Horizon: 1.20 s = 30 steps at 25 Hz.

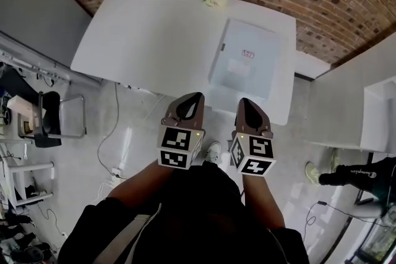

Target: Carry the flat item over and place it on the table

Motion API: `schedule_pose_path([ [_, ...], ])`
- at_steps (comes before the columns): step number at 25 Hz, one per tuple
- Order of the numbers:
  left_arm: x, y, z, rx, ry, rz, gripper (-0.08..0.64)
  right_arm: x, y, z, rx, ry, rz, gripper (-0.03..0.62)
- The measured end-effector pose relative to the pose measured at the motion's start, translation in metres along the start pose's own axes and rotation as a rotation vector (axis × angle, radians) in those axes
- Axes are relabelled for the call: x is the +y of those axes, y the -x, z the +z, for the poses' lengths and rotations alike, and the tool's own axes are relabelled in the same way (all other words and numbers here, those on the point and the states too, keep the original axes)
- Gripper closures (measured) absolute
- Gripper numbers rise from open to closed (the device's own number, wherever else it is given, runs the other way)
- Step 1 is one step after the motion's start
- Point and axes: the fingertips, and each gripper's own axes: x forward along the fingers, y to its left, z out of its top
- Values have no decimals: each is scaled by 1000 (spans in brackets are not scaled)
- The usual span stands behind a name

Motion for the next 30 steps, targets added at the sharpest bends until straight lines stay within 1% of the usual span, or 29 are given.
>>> schedule_pose_path([
  [4,7,19,13,-49,-21,-13,555,20,8,4,-24,4,-8,592],
  [6,13,31,17,-73,-16,-26,555,31,13,7,-41,2,-21,592],
  [11,38,65,10,-106,2,-68,555,67,27,2,-63,14,-68,592],
  [14,56,89,-4,-104,13,-103,555,95,38,-10,-51,19,-106,592],
  [18,74,122,-30,-79,28,-156,555,133,60,-27,-38,17,-167,592],
  [21,81,142,-42,-71,4,-181,555,156,77,-35,-37,11,-194,592],
  [25,80,166,-59,-52,-19,-217,555,179,100,-49,-25,8,-203,592],
  [27,77,174,-66,-50,-23,-215,555,183,110,-55,-27,5,-207,592],
  [30,73,183,-69,-57,-18,-192,555,181,121,-65,-26,-12,-211,592],
])
